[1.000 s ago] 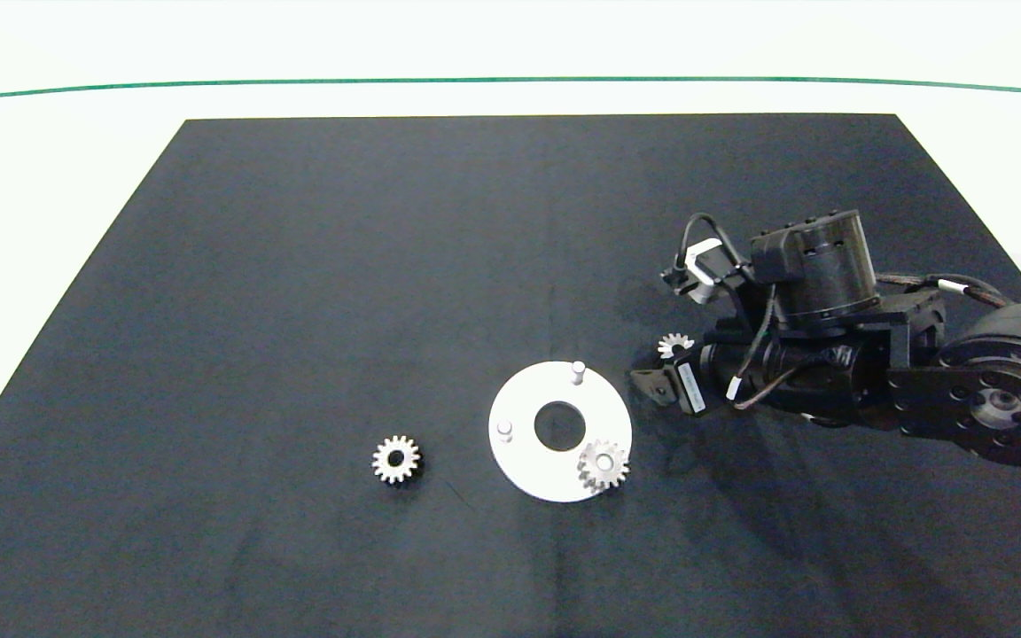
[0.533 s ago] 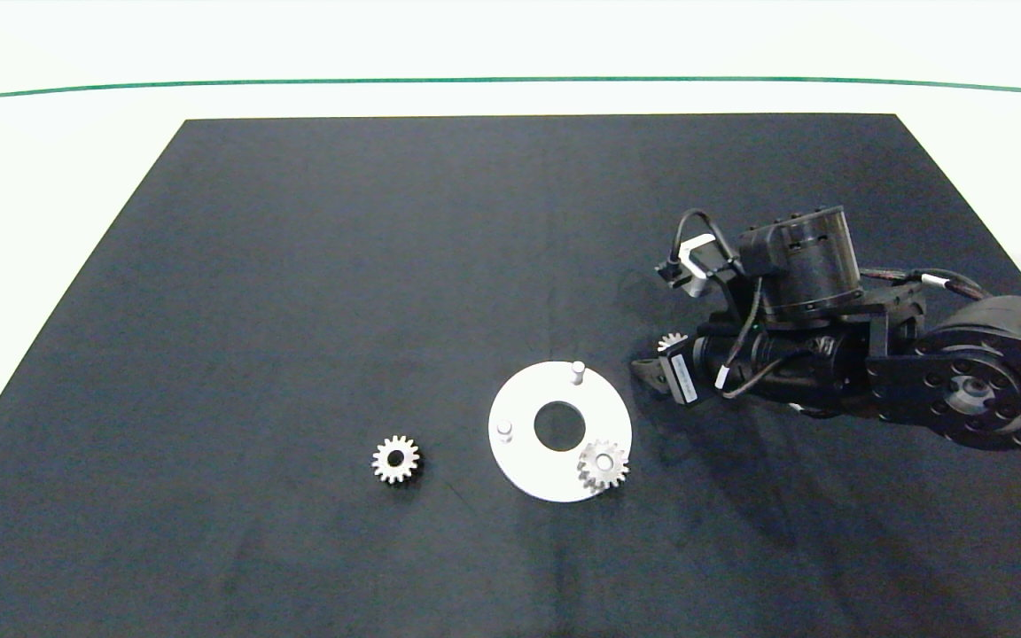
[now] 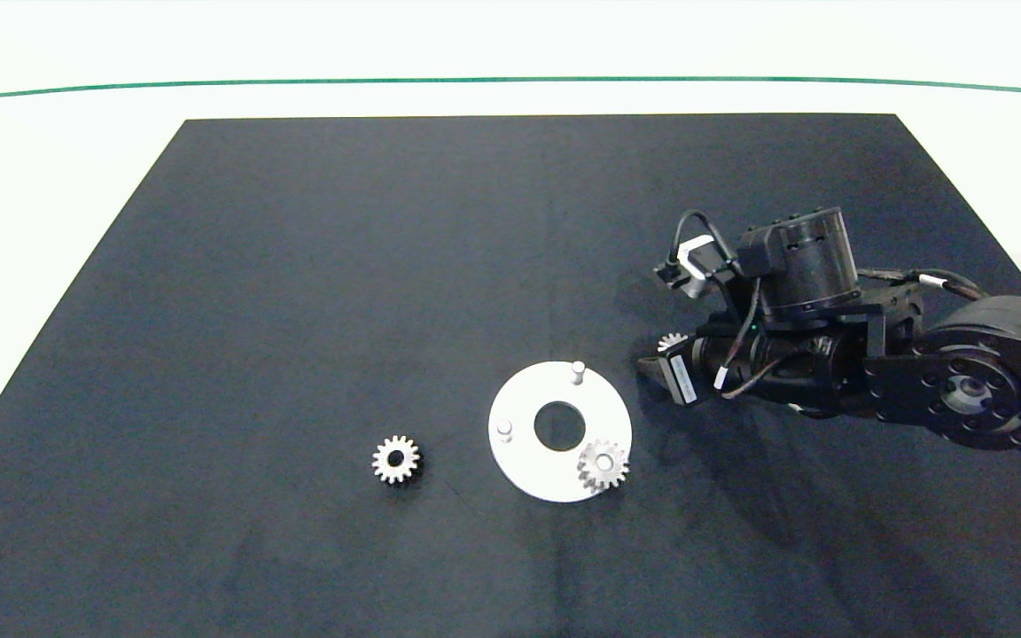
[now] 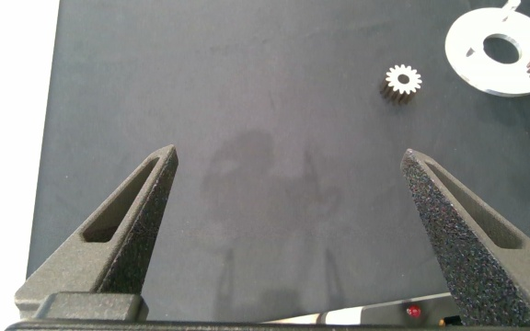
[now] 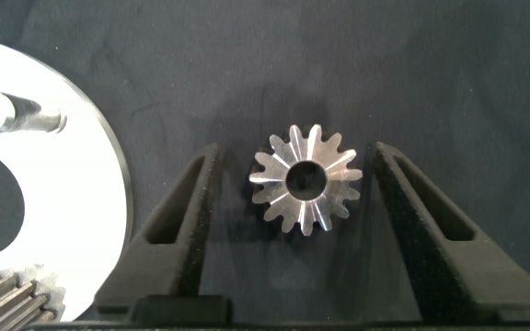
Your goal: Install three planetary gears onto the carrier pins
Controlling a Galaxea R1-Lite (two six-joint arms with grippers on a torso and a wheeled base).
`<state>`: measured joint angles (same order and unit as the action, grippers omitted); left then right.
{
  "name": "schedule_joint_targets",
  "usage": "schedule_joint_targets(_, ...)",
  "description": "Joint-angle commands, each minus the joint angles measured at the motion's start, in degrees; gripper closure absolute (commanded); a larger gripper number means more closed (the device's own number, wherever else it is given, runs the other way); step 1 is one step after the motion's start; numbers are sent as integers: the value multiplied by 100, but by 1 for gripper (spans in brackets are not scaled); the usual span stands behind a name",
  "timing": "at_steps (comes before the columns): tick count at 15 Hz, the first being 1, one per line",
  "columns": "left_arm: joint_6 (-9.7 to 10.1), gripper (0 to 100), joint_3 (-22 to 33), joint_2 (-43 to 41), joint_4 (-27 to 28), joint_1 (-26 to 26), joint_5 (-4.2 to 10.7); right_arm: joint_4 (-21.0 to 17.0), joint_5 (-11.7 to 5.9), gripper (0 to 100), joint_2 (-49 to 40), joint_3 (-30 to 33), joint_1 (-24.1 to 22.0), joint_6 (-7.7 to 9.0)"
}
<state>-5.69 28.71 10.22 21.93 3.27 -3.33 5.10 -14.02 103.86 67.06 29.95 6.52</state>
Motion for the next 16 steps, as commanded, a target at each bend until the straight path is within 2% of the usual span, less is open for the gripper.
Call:
schedule_joint_targets(1, -2, 0, 12, 7, 13, 7, -1, 0, -4, 41, -15, -18, 2, -2)
schedule_joint_targets(2, -2, 0, 3, 7, 13, 7, -1, 0, -4, 42, -7, -18, 2, -2)
schedule_joint_targets(3, -2, 0, 12, 7, 13, 7, -1, 0, -4, 45, -7, 0, 2, -72)
schedule_joint_targets(12, -2, 0, 3, -2, 13, 7, -1, -9, 4, 63, 2, -35, -7, -90)
schedule_joint_targets(16, -2, 0, 3, -2, 13, 7, -1, -17, 31, 71, 2, -79, -7, -160)
